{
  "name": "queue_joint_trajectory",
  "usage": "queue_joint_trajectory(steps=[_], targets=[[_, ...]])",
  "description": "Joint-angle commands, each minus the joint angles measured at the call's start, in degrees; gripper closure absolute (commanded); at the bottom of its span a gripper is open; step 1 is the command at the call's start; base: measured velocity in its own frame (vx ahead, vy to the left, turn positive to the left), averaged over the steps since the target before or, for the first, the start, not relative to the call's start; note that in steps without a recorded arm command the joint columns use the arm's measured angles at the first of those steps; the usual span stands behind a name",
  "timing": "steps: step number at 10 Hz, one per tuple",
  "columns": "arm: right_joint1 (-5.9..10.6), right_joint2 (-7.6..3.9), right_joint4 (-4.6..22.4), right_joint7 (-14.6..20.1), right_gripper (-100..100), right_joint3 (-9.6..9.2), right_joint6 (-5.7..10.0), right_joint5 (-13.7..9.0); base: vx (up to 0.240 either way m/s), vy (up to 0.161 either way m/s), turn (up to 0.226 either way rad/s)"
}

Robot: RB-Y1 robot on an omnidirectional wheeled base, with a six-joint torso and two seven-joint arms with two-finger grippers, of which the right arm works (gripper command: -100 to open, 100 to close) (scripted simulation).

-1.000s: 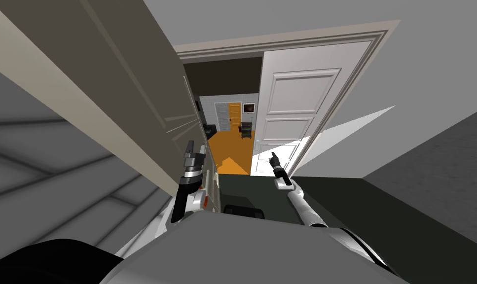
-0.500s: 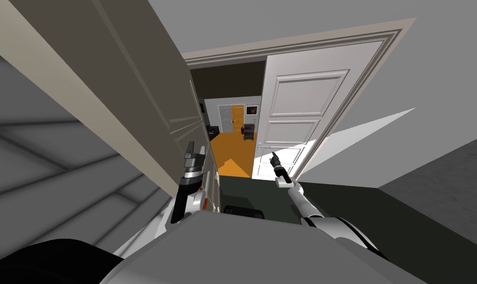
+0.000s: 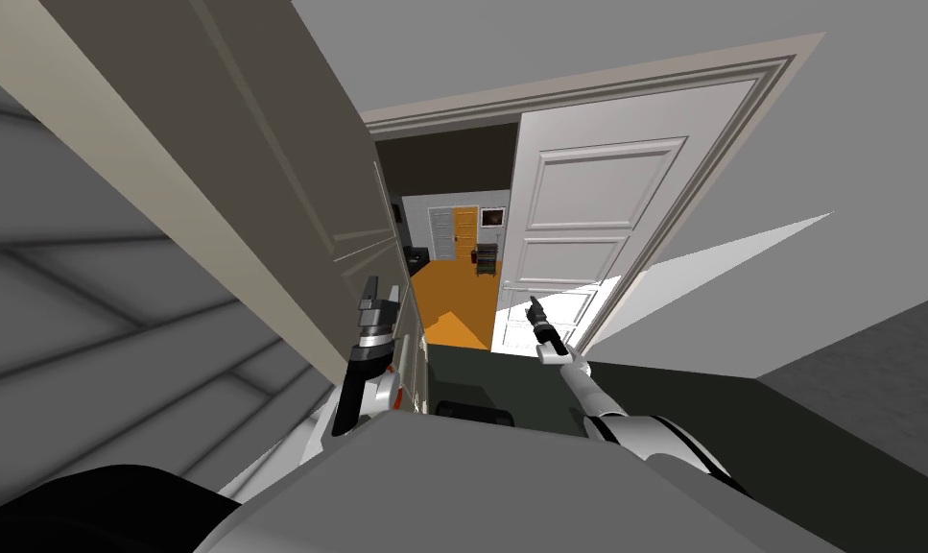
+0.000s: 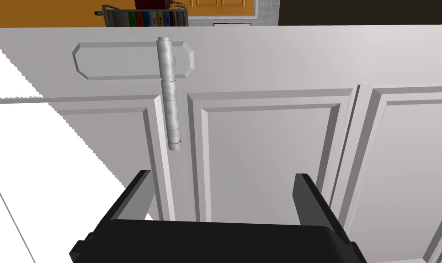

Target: Pull the door open

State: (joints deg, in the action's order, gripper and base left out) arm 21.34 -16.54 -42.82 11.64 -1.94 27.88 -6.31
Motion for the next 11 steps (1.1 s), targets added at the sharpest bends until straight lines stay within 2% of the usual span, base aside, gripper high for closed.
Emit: queue_joint_trajectory(steps=[1, 7, 11], targets=[[0.98, -0.22, 1.72, 0.27, -100, -0.01, 0.2, -0.11, 0.058, -0.005, 0.027], [2.38, -0.61, 4.21, 0.67, -100, -0.03, 0.39, -0.28, 0.027, -0.017, 0.02], [2.38, -0.61, 4.21, 0.67, -100, -0.03, 0.39, -0.28, 0.003, 0.008, 0.003]])
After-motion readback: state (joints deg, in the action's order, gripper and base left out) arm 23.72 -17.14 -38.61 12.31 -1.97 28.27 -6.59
